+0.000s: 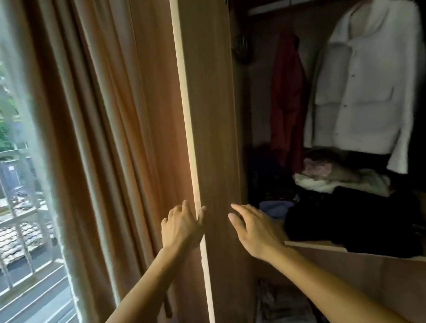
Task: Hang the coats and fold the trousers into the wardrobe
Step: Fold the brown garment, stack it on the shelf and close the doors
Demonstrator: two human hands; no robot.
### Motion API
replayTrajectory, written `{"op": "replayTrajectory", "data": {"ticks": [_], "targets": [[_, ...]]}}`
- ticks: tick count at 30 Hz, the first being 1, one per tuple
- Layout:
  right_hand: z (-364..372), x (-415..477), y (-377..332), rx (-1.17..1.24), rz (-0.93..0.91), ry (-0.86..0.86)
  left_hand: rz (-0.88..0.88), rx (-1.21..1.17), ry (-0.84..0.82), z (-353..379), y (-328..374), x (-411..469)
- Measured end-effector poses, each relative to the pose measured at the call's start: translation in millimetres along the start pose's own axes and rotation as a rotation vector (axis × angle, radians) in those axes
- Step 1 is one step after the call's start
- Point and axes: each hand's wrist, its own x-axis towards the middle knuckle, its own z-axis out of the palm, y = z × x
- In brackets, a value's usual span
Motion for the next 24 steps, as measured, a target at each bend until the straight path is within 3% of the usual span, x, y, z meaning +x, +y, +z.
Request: {"op": "replayTrajectory", "data": {"ticks": [7,24], "targets": [[14.7,20.1,-22.1,-0.056,0.111,0.037,0.172,-0.023,-0.075,11.6,-25.9,33.4],[-3.1,9.0,23.2,-0.165,0.239,0.132,0.408,-0.195,-0.06,29.4,18.5,19.3]]}}
